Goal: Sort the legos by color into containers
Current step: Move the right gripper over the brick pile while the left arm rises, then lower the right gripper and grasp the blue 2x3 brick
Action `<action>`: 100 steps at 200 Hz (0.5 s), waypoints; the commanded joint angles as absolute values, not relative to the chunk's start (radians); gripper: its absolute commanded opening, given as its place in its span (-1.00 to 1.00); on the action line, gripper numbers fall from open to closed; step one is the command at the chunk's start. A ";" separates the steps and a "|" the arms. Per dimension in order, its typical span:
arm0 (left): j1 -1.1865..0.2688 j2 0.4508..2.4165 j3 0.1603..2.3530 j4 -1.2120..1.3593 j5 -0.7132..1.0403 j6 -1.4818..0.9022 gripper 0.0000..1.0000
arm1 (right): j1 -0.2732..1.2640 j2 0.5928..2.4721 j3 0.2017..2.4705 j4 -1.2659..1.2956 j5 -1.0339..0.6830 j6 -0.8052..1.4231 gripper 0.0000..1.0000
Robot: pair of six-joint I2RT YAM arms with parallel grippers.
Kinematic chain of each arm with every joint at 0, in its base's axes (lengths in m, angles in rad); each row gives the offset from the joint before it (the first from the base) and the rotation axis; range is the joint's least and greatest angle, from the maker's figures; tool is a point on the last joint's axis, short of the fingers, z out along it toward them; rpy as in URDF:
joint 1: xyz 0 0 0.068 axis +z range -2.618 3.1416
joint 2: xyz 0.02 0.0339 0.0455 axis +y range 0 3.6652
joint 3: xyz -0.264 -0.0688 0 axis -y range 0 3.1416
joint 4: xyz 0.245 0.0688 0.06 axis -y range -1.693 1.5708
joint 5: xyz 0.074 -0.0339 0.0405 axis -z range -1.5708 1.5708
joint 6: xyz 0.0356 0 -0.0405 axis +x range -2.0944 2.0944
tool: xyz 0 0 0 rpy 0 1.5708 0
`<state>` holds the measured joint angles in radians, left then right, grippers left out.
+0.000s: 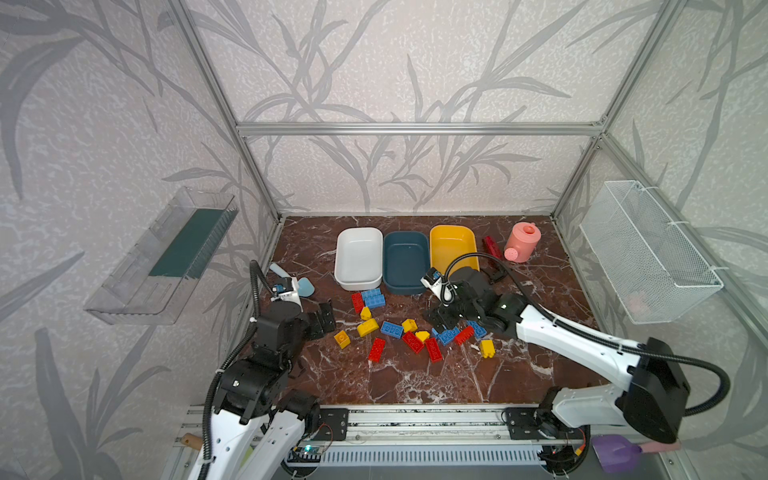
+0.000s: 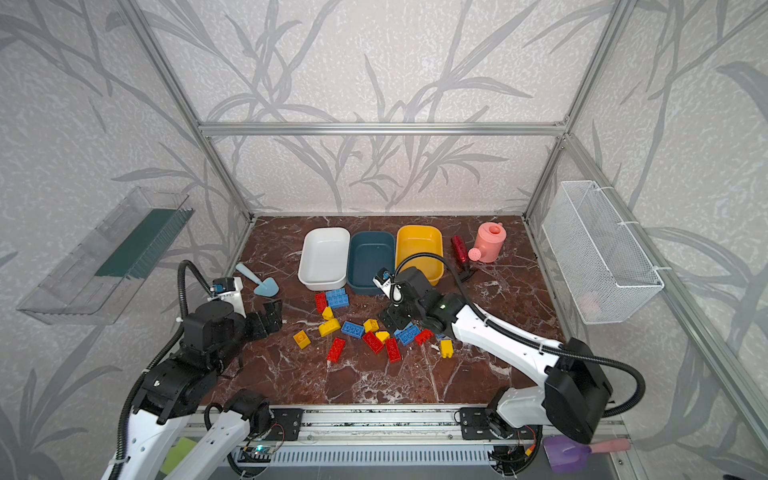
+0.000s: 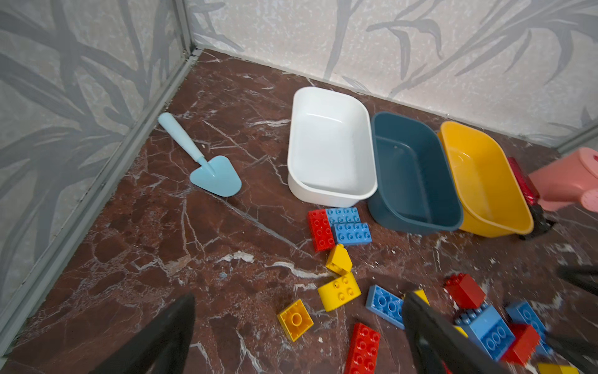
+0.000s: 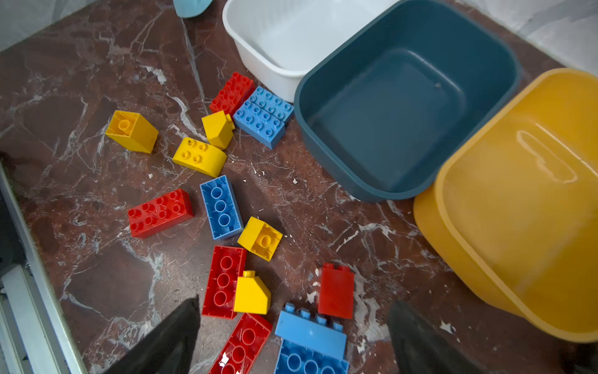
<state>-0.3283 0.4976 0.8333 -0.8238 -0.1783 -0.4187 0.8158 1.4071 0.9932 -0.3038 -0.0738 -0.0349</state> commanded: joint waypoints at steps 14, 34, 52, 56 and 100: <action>-0.390 0.458 0.842 -0.880 -0.232 -0.424 0.98 | 0.881 1.595 1.161 -0.380 -0.153 -0.119 0.83; -0.399 0.388 0.819 -0.854 -0.250 -0.428 0.99 | 0.893 1.715 1.241 -0.417 -0.193 -0.112 0.85; -0.399 0.320 0.791 -0.815 -0.238 -0.434 0.98 | 0.908 1.799 1.282 -0.435 -0.179 -0.121 0.87; -0.399 0.306 0.785 -0.808 -0.240 -0.433 0.98 | 0.911 1.815 1.292 -0.440 -0.173 -0.122 0.87; -0.397 0.217 0.767 -0.802 -0.273 -0.436 0.98 | 0.922 1.957 1.430 -0.545 -0.180 -0.159 0.65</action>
